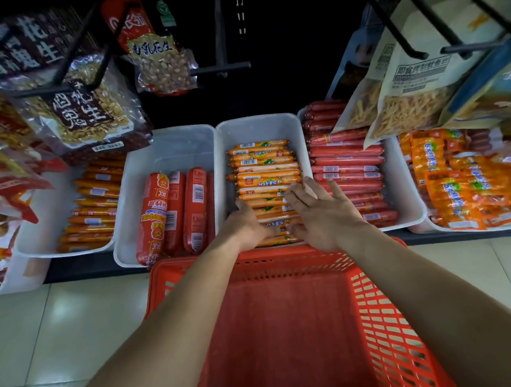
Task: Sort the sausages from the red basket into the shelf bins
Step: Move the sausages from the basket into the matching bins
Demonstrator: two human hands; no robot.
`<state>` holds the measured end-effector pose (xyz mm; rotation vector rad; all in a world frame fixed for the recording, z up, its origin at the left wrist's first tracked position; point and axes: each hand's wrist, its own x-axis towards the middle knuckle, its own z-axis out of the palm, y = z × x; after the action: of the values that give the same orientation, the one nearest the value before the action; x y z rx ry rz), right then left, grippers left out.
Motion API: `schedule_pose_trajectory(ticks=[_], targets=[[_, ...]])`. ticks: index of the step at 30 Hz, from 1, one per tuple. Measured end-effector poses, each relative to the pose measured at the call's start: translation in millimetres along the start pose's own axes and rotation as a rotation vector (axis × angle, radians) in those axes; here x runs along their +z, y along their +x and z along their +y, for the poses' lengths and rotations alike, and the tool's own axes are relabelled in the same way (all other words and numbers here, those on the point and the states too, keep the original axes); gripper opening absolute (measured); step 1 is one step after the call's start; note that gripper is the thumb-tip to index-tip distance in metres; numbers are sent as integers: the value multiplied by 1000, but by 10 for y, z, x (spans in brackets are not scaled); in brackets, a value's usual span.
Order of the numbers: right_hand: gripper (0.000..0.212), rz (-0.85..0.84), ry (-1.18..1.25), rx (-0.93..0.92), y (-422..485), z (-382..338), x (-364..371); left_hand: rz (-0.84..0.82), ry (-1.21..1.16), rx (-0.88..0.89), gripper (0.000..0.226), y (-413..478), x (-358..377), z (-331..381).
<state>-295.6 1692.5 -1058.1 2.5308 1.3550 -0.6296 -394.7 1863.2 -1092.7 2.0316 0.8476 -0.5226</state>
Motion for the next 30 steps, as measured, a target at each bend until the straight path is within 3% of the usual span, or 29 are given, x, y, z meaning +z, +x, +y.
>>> schedule_pose_trajectory(ticks=[4,6,10,13,17,21,26,30], targets=[[77,-37,-40,-24,95,64,-6,17,-76,62,80,-68,-41,-80],[76,-24,-49,-37,121,83,-5,13,-136,77,69,-38,-53,-107],[75,33,18,-48,119,92,53,160,-133,57,104,126,5,-29],[76,60,66,-47,125,106,73,152,-184,-2,118,230,39,43],[76,154,134,-61,159,122,90,140,-227,-7,105,354,69,8],[77,226,155,-50,226,143,123,139,-279,26,67,379,15,-74],[79,263,169,-8,326,94,126,362,-268,8,76,471,-59,99],[79,268,176,-1,345,98,155,368,-342,2,92,587,-52,222]])
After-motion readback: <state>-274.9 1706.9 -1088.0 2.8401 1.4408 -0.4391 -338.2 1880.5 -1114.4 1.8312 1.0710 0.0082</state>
